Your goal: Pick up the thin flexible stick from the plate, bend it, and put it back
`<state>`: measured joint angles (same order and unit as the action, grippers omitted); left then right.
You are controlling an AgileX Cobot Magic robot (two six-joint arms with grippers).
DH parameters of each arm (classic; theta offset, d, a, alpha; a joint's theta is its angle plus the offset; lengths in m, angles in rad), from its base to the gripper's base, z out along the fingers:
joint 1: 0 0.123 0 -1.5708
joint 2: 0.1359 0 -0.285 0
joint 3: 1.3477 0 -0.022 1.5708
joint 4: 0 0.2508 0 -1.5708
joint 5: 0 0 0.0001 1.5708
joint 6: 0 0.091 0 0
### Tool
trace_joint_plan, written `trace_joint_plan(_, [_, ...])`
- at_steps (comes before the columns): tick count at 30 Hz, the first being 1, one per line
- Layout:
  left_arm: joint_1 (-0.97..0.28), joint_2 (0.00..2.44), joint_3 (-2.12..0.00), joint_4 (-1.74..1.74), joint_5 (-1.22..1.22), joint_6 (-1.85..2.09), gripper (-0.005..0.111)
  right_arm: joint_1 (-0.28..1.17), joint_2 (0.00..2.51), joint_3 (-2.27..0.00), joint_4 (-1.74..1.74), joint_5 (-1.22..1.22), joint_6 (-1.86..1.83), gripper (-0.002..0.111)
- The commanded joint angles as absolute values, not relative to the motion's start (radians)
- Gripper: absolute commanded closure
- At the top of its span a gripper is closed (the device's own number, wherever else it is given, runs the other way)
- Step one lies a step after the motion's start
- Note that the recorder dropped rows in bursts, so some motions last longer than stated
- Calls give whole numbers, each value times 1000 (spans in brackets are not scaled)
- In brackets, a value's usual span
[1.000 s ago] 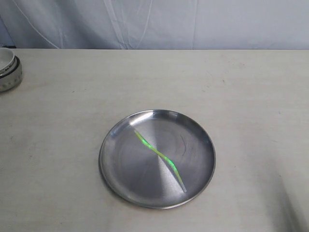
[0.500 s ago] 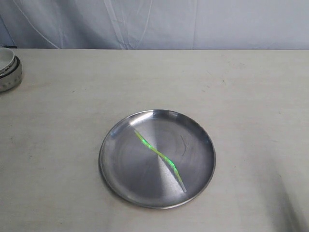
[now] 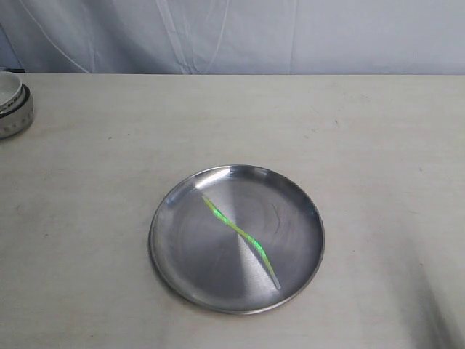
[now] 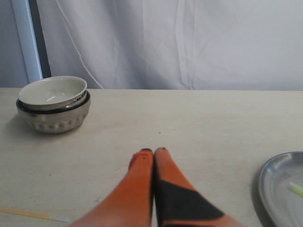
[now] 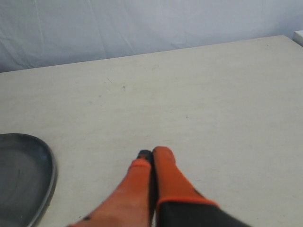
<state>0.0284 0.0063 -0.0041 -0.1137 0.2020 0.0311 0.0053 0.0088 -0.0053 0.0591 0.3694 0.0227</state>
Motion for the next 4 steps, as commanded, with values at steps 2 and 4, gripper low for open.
trace_joint_plan(2, [28, 0, 0, -114, 190, 28, 107, 3, 7, 0, 55, 353, 21, 108])
trace_joint_plan(4, [28, 0, 0, -114, 190, 28, 107, 3, 7, 0, 55, 353, 21, 108])
